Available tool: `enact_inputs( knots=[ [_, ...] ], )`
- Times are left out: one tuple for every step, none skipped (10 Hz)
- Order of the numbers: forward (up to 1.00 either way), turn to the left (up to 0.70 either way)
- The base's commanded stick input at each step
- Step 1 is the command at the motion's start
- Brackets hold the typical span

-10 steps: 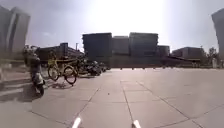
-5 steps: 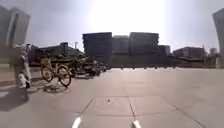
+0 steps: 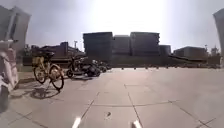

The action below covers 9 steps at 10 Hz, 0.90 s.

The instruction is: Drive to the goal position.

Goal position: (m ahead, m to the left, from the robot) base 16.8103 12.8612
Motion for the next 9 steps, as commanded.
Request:
enact_inputs(
  knots=[
    [1.00,0.00],
    [1.00,0.00],
    [1.00,0.00],
    [1.00,0.00],
    [1.00,-0.18],
    [1.00,-0.36],
    [1.00,-0.40],
    [1.00,-0.40],
    [1.00,-0.31]
  ],
)
